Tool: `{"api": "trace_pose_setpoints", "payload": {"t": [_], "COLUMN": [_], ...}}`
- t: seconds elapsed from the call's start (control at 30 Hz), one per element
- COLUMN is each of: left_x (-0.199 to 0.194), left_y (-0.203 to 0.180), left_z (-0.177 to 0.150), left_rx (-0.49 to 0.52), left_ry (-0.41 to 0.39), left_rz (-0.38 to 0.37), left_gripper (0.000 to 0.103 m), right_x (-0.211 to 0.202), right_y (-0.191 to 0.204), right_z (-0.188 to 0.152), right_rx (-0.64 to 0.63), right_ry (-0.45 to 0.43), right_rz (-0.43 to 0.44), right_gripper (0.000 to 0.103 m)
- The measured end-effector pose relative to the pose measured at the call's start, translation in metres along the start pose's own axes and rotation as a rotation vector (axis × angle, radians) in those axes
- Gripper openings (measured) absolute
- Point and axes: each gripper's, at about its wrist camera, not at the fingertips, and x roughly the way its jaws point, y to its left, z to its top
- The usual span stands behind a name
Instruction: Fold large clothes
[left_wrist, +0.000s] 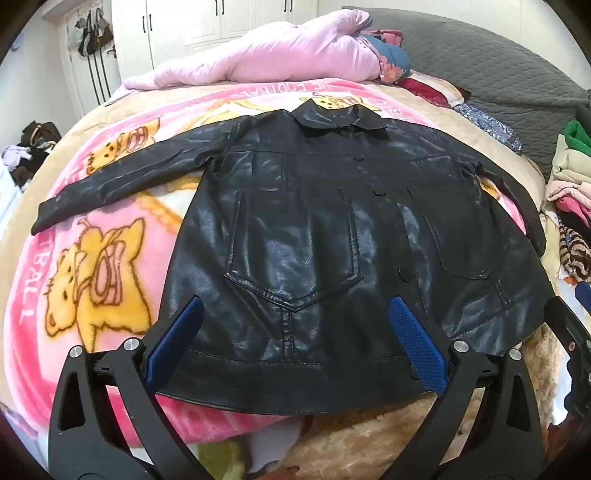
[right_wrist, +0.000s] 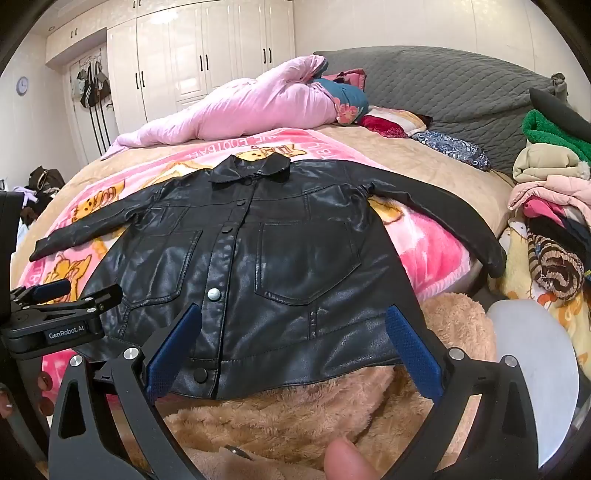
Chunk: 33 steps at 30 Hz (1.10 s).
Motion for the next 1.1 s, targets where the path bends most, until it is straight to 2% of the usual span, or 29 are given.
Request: {"api": "trace_pose_setpoints", "payload": {"t": [1.1], "left_x": [0.001], "left_y": [0.0013], "left_z": [-0.0015], "left_rx": [-0.004], "left_ry": [0.001], "left_rz": [-0.003], "left_gripper": [0.094], "right_x": [-0.0006], "right_y": [-0.0004], "right_z": [-0.0003], "right_rx": [-0.004], "right_ry": [0.006], "right_rz": [-0.004], "right_gripper": [0.099]}}
